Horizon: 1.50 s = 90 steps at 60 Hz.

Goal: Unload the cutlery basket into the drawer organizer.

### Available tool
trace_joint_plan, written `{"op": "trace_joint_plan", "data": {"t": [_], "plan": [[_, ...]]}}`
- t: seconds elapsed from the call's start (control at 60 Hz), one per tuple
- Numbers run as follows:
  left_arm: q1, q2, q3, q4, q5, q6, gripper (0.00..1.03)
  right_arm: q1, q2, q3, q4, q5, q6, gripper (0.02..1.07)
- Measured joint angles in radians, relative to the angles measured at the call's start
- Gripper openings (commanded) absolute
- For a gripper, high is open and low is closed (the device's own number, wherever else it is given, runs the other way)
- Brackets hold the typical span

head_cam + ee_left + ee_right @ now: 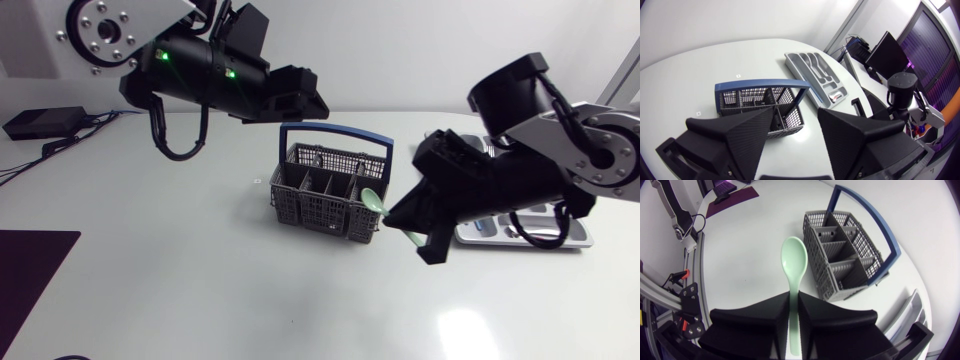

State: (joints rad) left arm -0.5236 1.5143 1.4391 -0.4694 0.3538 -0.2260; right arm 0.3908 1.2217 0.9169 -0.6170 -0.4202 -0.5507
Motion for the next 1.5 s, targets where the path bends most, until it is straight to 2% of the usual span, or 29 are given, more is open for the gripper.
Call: {"op": "trace_joint_plan", "data": {"t": [0.15,0.3,0.45,0.633,0.85,0.95,1.017,1.283,1.5], "plan": [[0.004,-0.001,-0.025,0.041,-0.033,0.068,0.67,-0.206,-0.014,-0.022,-0.104,-0.075,-0.203,0.08],[0.003,-0.001,-0.077,0.054,-0.048,0.12,0.67,-0.45,0.005,-0.033,-0.174,-0.106,-0.451,0.08],[-0.013,-0.007,-0.119,0.079,-0.079,0.155,0.67,-0.698,0.151,0.005,-0.259,-0.116,-0.715,0.08],[-0.054,-0.024,-0.145,0.088,-0.131,0.179,0.67,-0.85,0.319,0.118,-0.291,-0.108,-0.911,0.08],[-0.096,-0.043,-0.178,0.103,-0.183,0.203,0.67,-0.938,0.459,0.266,-0.292,-0.047,-1.051,0.09],[-0.104,-0.044,-0.183,0.104,-0.199,0.205,0.67,-0.953,0.526,0.329,-0.28,-0.008,-1.086,0.24],[-0.112,-0.044,-0.183,0.105,-0.211,0.209,0.67,-0.957,0.563,0.354,-0.229,0.02,-1.101,0.3],[-0.149,-0.046,-0.202,0.127,-0.245,0.247,0.67,-0.956,0.646,0.364,-0.091,0.111,-1.134,0.3],[-0.15,-0.049,-0.226,0.154,-0.258,0.259,0.67,-0.955,0.658,0.367,-0.084,0.111,-1.134,0.32]]}}
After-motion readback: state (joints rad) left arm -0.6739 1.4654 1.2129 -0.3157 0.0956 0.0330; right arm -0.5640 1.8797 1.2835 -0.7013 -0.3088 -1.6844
